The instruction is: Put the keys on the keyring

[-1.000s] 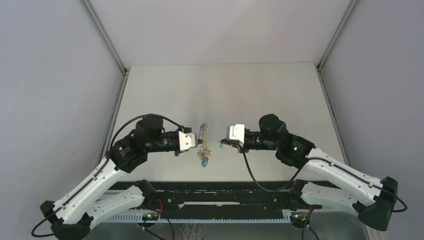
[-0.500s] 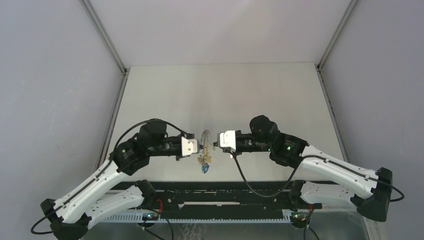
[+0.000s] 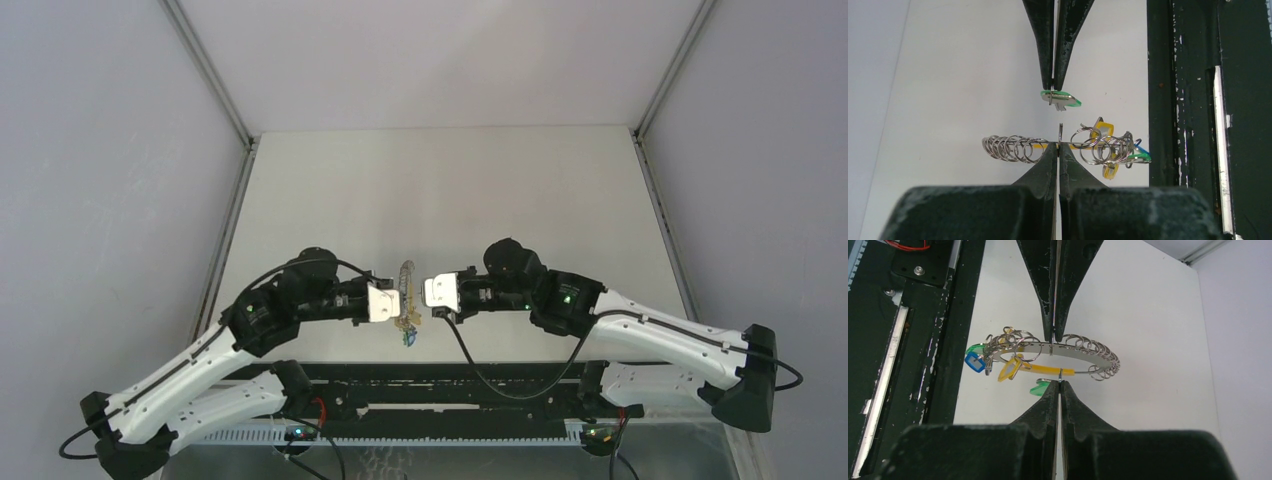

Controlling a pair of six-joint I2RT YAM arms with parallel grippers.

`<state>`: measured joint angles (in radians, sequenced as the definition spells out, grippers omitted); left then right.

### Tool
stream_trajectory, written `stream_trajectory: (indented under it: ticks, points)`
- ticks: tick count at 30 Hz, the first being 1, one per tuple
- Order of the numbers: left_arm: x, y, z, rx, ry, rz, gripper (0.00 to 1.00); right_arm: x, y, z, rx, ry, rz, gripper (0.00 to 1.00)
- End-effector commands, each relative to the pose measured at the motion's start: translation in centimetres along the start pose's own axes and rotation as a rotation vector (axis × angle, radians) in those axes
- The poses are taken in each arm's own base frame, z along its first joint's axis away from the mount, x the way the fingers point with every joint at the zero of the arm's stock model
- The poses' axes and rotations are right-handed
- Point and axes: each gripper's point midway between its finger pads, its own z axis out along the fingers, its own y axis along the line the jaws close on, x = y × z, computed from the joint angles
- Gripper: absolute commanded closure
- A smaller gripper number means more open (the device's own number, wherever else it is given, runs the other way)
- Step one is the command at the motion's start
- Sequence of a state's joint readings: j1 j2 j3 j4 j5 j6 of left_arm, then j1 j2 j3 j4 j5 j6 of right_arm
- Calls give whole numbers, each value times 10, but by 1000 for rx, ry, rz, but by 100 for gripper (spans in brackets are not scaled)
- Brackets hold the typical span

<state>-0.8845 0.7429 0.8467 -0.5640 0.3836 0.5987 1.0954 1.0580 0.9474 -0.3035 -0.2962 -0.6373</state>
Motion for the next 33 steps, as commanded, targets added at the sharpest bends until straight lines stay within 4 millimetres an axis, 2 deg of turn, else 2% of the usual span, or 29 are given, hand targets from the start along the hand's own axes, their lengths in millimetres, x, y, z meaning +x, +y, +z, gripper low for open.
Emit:
stream_trajectory:
  ticks: [1, 6, 17, 27, 33]
  points:
    - [-6, 11, -2, -65, -18, 65, 100, -22, -13, -2, 40, -42, -53, 100]
    - [-2, 16, -5, -133, -6, 100, 100, -23, -5, -1, 6, -47, -57, 100]
    - [5, 18, -3, -233, 30, 204, 100, -20, -2, 8, -8, -68, -103, 100]
    - [-1, 15, -4, -243, -20, 216, 100, -23, 8, 13, -55, -110, -111, 100]
    - [-4, 14, -4, -237, -34, 212, 100, -17, 1, 18, -21, -78, -92, 100]
